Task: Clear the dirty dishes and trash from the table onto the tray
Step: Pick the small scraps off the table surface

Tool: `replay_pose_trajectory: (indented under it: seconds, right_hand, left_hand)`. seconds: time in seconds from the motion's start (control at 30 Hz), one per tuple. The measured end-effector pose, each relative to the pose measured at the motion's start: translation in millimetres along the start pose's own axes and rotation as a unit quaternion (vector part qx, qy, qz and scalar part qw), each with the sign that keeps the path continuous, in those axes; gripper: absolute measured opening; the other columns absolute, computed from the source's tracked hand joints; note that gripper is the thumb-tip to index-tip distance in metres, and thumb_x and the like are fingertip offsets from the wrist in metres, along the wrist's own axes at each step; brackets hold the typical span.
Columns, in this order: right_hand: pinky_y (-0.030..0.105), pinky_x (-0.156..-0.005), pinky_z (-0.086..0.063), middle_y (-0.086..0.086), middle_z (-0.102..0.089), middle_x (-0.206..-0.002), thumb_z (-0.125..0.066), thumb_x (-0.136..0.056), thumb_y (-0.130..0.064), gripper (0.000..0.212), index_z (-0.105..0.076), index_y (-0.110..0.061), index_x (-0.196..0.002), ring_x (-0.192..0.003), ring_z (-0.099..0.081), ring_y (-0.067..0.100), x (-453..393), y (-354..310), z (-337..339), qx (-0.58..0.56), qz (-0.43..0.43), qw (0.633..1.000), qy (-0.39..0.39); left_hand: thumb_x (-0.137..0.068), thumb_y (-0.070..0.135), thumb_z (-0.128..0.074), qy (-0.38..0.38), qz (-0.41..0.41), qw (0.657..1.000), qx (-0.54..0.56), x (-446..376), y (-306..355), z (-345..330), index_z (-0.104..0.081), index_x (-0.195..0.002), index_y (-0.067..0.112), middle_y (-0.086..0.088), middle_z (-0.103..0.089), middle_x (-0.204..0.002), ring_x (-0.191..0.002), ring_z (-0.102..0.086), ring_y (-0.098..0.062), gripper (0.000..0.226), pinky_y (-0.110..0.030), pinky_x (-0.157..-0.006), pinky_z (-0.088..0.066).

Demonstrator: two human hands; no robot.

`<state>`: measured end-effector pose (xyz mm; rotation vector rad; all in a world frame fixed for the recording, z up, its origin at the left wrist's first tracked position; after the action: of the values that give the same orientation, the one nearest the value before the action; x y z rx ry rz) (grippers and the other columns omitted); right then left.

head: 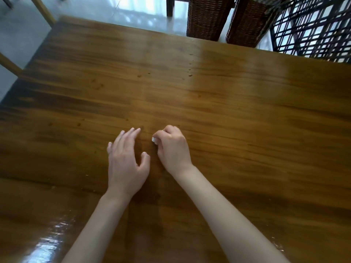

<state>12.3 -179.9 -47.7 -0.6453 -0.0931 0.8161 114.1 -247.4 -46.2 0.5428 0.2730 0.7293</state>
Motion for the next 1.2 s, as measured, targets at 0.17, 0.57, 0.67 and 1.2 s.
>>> replay_pose_trajectory:
  seconds: [0.17,0.57,0.67,1.2]
  right_hand:
    - [0.026,-0.066,-0.048,0.008,-0.062,-0.081,-0.058,-0.084,0.003,0.016,-0.072,-0.005,-0.085,-0.08,-0.057,0.021,-33.0,27.1,12.3,0.051,-0.058,0.997,0.029]
    - [0.03,-0.082,-0.044,0.008,-0.068,-0.094,-0.055,-0.088,-0.005,0.017,-0.07,-0.008,-0.096,-0.091,-0.056,0.024,-33.8,72.7,35.0,0.067,-0.209,0.969,0.114]
    - [0.026,-0.075,-0.047,0.008,-0.068,-0.091,-0.062,-0.084,-0.004,0.015,-0.072,-0.006,-0.096,-0.09,-0.057,0.021,-32.2,34.2,12.1,0.052,-0.13,0.987,0.079]
    - [0.032,-0.081,-0.045,0.013,-0.069,-0.098,-0.056,-0.091,-0.009,0.019,-0.069,-0.003,-0.104,-0.097,-0.058,0.027,-18.4,182.7,127.0,0.147,-0.355,0.9,0.207]
  left_hand:
    - [-0.083,0.012,-0.062,-0.014,-0.007,1.0,0.009,-12.5,-5.9,-0.5,-0.046,-0.135,0.014,-0.006,-0.046,-0.14,-0.137,-0.032,-0.025,0.054,-0.047,-0.112,-0.013]
    - [-0.083,0.012,-0.061,-0.045,-0.037,0.998,0.036,-44.8,-1.3,-10.7,-0.046,-0.135,0.015,-0.006,-0.046,-0.14,-0.138,-0.03,-0.023,0.055,-0.045,-0.113,-0.012]
    - [-0.082,0.011,-0.062,-0.044,-0.042,0.998,0.023,-56.5,-1.1,-12.6,-0.046,-0.135,0.014,-0.007,-0.047,-0.14,-0.137,-0.032,-0.025,0.055,-0.047,-0.112,-0.014]
    - [-0.082,0.026,-0.063,-0.1,-0.103,0.988,-0.056,-88.5,13.3,-39.0,-0.044,-0.137,0.016,-0.004,-0.047,-0.141,-0.137,-0.033,-0.023,0.059,-0.045,-0.112,-0.013]
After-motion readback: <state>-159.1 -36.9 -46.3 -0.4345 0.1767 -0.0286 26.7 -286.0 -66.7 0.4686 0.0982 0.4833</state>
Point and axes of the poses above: each hand's wrist, its own x-axis away from the middle knuckle, its own z-axis out of the back of the hand, y = z × x, the point moved 7 cm from there along -x, towards the middle knuckle
